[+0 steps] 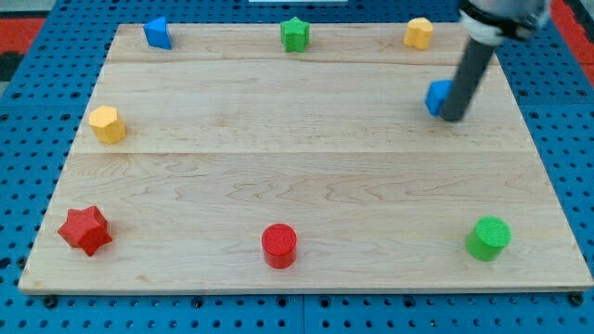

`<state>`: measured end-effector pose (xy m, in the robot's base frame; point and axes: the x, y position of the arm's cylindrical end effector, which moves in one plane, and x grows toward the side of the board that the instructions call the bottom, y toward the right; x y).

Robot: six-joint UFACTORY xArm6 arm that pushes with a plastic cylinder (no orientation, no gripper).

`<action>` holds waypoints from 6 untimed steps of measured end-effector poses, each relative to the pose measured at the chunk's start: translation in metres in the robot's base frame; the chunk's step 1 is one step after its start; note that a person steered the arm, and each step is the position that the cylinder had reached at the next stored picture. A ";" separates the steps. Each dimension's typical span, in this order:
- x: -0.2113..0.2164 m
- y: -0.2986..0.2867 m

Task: Move the cube slightly diagonal to the bottom right of the green star

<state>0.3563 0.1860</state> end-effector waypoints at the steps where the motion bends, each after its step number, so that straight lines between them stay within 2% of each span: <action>1: -0.047 -0.010; 2: -0.048 0.037; 4: -0.065 -0.034; 6: -0.081 -0.039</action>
